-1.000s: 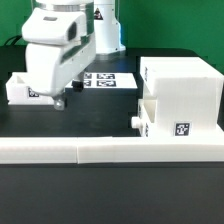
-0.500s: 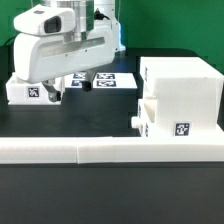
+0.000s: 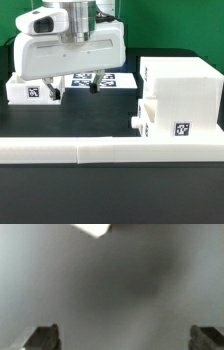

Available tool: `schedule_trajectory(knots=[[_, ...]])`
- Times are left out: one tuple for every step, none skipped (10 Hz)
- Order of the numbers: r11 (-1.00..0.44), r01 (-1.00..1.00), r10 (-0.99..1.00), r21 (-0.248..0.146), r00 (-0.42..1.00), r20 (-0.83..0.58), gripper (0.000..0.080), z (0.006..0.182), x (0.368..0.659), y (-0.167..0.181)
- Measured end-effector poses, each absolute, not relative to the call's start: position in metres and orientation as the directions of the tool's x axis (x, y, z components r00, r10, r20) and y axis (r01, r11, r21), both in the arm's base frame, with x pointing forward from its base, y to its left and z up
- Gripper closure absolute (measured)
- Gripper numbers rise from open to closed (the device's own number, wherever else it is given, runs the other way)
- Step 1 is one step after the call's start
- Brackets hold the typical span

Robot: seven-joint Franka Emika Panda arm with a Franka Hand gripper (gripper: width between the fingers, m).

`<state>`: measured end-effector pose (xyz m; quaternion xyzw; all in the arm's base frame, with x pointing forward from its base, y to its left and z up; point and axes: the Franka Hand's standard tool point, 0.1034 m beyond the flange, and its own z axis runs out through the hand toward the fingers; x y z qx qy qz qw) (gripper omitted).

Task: Assemble drawer

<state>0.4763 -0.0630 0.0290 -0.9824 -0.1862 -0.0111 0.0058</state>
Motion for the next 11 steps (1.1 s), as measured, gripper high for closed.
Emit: schedule_trajectory(knots=[[-0.944,0.331,0.331,0.001,0.943,0.021,0.0151,0.031,0.469,-0.068],[-0.947,0.320,0.320,0.004,0.947,0.015,0.0151,0.032,0.464,-0.075],[-0.949,0.315,0.316,0.007,0.949,0.016,0.0151,0.036,0.461,-0.076],[-0.949,0.315,0.315,0.010,0.949,0.018,0.0151,0.042,0.455,-0.078],[-0.946,0.324,0.324,0.015,0.946,0.020,0.0151,0.047,0.447,-0.083],[-0.940,0.340,0.340,0.018,0.940,0.023,0.0151,0.046,0.442,-0.087],[-0.938,0.345,0.346,0.017,0.938,0.022,0.0151,0.045,0.444,-0.084],[-0.938,0.347,0.348,0.017,0.937,0.022,0.0151,0.045,0.444,-0.084],[-0.937,0.348,0.348,0.017,0.937,0.022,0.0151,0.045,0.444,-0.084],[-0.937,0.348,0.348,0.017,0.937,0.022,0.0151,0.045,0.444,-0.084],[-0.937,0.348,0.348,0.017,0.937,0.022,0.0151,0.045,0.444,-0.084]])
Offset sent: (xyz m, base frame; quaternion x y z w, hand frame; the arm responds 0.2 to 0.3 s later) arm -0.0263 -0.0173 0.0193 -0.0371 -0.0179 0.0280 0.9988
